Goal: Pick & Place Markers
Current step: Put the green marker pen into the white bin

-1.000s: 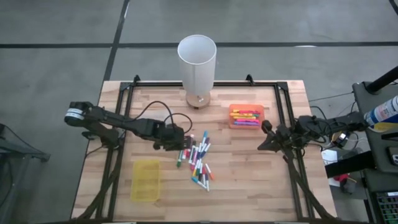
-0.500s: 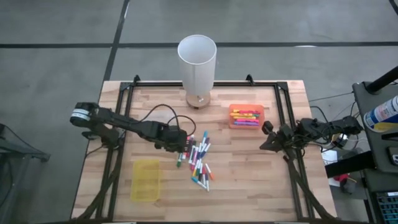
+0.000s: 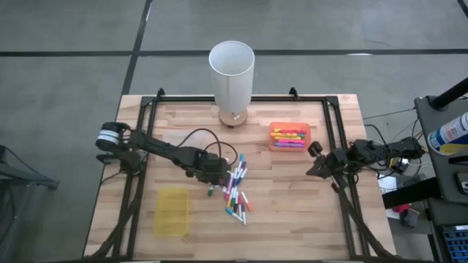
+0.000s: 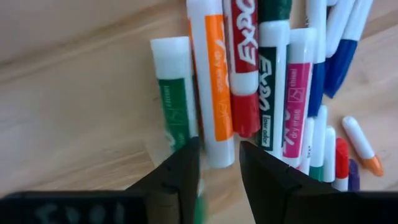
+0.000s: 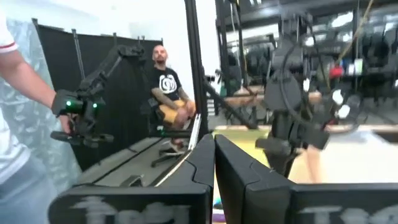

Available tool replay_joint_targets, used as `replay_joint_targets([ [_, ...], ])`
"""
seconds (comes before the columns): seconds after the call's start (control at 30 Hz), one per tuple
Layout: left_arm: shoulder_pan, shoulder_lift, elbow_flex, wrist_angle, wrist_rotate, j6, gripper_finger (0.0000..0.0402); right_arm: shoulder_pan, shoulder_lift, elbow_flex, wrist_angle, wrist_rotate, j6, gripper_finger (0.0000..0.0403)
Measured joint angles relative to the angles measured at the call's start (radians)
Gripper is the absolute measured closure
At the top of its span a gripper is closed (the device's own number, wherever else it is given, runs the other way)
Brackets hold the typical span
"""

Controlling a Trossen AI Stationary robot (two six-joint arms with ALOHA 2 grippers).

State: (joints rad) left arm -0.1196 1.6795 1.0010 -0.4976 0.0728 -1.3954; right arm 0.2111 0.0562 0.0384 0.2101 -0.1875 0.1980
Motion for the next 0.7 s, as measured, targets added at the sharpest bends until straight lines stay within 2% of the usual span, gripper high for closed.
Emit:
replay_joint_targets([
  [0.47, 0.002, -0.027, 0.003, -0.052, 0.025, -0.001, 0.0278, 0.000, 0.010, -0.005, 0.003, 0.000, 0.030, 0.0394],
  [0.7, 0.003, -0.036, 0.001, -0.090, -0.045, 0.003, 0.0278, 0.000, 0.011, -0.004, -0.046, 0.000, 0.015, 0.0394],
])
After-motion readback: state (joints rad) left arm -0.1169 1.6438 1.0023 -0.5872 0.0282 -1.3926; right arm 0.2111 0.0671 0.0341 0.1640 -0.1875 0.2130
